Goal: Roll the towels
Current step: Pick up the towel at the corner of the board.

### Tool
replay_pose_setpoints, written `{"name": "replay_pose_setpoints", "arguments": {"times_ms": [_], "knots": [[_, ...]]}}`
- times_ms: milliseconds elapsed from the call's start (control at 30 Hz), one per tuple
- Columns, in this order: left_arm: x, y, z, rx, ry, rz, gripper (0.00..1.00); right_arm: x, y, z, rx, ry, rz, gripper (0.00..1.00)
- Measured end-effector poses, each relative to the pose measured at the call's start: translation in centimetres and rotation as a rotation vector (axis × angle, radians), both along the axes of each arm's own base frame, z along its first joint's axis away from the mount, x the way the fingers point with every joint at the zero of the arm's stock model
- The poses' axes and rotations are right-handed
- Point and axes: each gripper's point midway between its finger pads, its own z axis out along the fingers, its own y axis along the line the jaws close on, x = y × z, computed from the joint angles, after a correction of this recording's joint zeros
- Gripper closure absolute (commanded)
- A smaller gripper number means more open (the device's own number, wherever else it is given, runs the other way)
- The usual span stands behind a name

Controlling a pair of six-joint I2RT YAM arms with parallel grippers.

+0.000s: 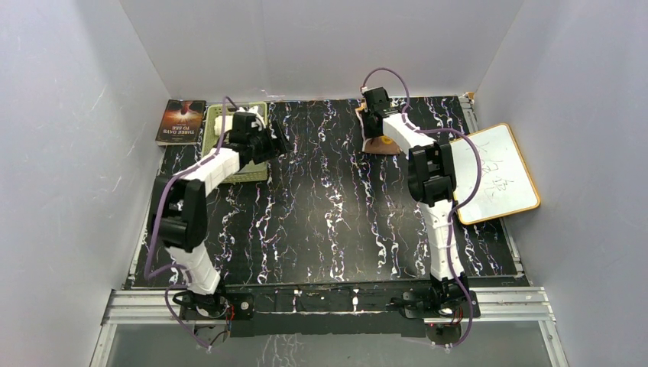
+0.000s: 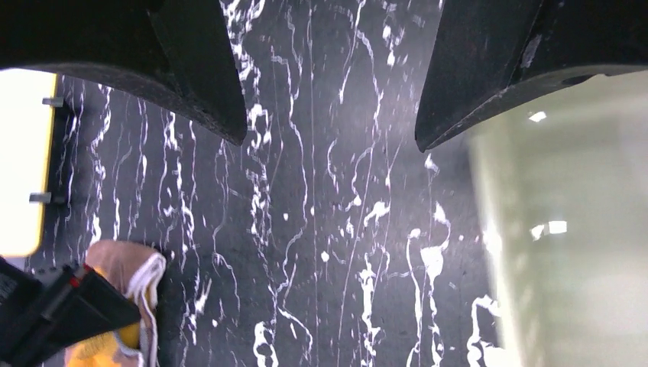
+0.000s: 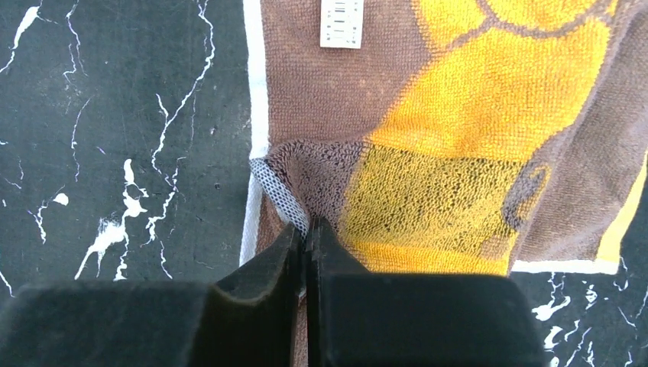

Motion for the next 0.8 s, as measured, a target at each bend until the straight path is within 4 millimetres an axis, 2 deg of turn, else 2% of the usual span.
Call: {"name": "replay_pose_setpoints", "arguments": {"times_ms": [67, 200, 300, 367, 467, 533, 700, 800], "knots": [[1.4, -0.6, -1.9, -0.002, 0.025, 0.011, 0.20, -0.1, -0.1, -0.2, 0.004, 0.001, -0.006, 1.00], [3.6, -1.3, -4.0, 0.013, 0.047, 0.028, 0.20, -0.7, -0.1, -0.1, 0.016, -0.001, -0.008, 1.00], [5.6, -1.4, -4.6, 0.030, 0.041, 0.040, 0.19, -2.3, 0.2, 0.6, 0.047, 0.030, -0.006, 1.00], [7.0, -1.3, -4.4, 0.047, 0.025, 0.049, 0.19, -3.6, 0.4, 1.7, 0.074, 0.044, 0.000, 1.00], [8.4, -0.8, -4.2, 0.076, 0.000, 0.060, 0.19, -5.2, 0.9, 4.3, 0.105, 0.032, 0.011, 1.00], [9.2, -0.4, -4.2, 0.091, -0.011, 0.070, 0.19, -6.5, 1.8, 6.8, 0.130, 0.006, 0.029, 1.00], [11.4, 2.5, -6.0, 0.140, -0.007, 0.118, 0.18, -10.5, 6.5, 13.3, 0.214, -0.082, 0.150, 1.00], [12.4, 4.5, -7.4, 0.175, 0.002, 0.141, 0.18, -13.4, 9.3, 15.5, 0.286, -0.091, 0.243, 1.00]]}}
